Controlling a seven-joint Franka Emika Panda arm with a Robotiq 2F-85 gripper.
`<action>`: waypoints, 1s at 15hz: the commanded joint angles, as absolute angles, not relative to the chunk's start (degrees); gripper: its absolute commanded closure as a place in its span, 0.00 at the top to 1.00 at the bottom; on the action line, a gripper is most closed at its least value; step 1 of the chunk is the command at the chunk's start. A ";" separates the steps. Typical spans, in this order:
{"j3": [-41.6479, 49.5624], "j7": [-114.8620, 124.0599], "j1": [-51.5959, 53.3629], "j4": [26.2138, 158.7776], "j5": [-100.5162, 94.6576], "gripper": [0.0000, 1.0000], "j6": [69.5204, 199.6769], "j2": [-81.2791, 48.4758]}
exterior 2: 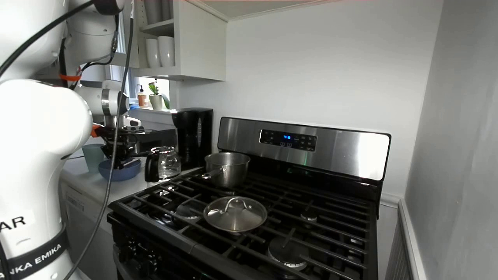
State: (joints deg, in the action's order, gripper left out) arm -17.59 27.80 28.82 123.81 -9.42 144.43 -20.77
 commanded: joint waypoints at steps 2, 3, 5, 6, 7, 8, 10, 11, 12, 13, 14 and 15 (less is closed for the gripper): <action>-16.27 27.41 30.17 123.41 -9.15 0.05 144.90 -20.98; -16.27 27.54 30.10 124.13 -9.06 0.05 145.06 -20.18; -16.47 27.45 29.89 124.93 -8.64 0.05 145.07 -19.23; -16.41 27.62 29.89 125.40 -8.71 0.05 145.17 -18.72; -16.19 28.08 30.03 125.74 -9.08 0.05 145.29 -18.34; -16.24 28.07 29.88 126.20 -8.89 0.05 145.62 -17.95; -16.14 28.15 29.74 126.98 -8.93 0.05 145.84 -17.44; -15.97 28.39 29.77 127.26 -9.18 0.05 146.06 -17.19; -15.79 28.63 29.75 127.64 -9.37 0.05 146.47 -16.89; -15.64 28.85 29.74 127.94 -9.48 0.05 146.74 -16.67; -15.59 28.73 29.63 128.12 -9.39 0.05 147.03 -16.59; -15.55 28.53 29.58 128.31 -9.32 0.05 147.34 -16.62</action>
State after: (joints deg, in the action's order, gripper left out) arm -16.19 27.86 29.27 125.91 -9.33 145.37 -18.51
